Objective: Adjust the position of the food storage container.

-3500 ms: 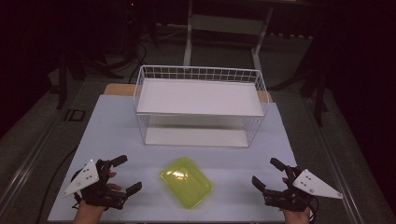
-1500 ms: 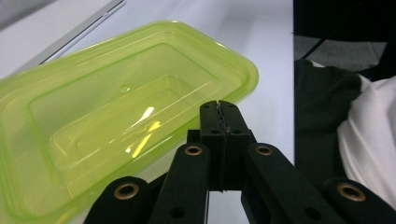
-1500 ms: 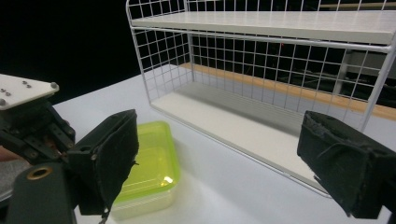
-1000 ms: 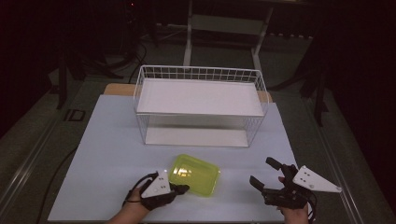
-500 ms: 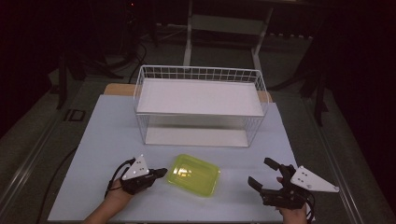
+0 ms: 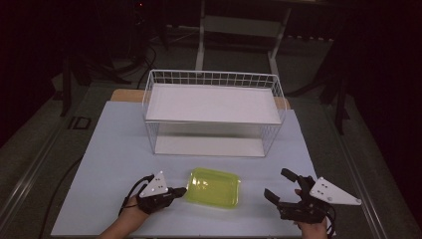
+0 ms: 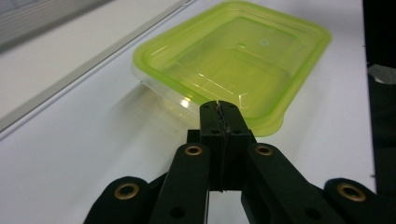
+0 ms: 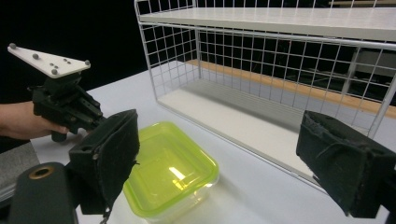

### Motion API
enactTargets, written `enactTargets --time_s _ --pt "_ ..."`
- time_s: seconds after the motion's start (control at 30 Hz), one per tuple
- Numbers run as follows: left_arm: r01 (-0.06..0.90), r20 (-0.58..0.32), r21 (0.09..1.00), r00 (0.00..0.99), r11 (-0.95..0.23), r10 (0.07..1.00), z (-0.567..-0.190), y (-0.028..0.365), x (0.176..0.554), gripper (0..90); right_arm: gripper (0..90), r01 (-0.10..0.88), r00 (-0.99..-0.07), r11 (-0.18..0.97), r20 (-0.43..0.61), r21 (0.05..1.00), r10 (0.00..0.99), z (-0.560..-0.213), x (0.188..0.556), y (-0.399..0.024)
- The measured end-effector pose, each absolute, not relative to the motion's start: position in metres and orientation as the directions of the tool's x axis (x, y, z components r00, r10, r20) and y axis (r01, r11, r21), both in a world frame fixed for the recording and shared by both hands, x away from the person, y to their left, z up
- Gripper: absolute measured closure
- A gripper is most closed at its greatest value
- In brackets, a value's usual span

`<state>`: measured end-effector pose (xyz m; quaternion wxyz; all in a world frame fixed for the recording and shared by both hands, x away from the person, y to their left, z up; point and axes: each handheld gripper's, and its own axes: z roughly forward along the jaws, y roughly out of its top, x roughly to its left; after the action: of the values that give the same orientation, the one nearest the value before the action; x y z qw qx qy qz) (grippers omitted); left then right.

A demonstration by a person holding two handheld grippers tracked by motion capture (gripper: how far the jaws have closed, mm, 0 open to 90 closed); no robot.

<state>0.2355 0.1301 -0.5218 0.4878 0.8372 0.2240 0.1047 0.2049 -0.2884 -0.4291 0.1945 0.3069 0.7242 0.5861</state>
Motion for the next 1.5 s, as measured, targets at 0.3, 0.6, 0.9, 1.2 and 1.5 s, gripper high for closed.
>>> enactTargets --time_s 0.3,0.6,0.9,1.2,1.5 --pt "0.253 -0.051 0.880 0.892 -0.403 0.448 -0.518 0.114 0.234 90.0 13.2 0.218 -0.737 0.126 0.078 0.968 0.671 -0.430 0.206 -0.289" --pt "0.280 -0.050 0.874 0.866 -0.397 0.498 -0.526 0.117 0.253 90.0 13.2 0.216 -0.736 0.129 0.075 0.968 0.672 -0.430 0.206 -0.290" --pt "0.277 -0.056 0.877 0.871 -0.393 0.488 -0.528 0.106 0.252 90.0 13.2 0.222 -0.741 0.134 0.078 0.966 0.667 -0.431 0.206 -0.288" --pt "0.274 -0.068 0.897 0.861 -0.348 0.505 -0.517 0.115 0.254 83.1 13.2 0.227 -0.738 0.132 0.082 0.965 0.670 -0.434 0.207 -0.288" --pt "0.358 -0.200 0.898 0.849 -0.254 0.488 -0.488 0.130 0.259 22.2 12.6 0.205 -0.756 0.166 0.048 0.965 0.653 -0.435 0.207 -0.279"
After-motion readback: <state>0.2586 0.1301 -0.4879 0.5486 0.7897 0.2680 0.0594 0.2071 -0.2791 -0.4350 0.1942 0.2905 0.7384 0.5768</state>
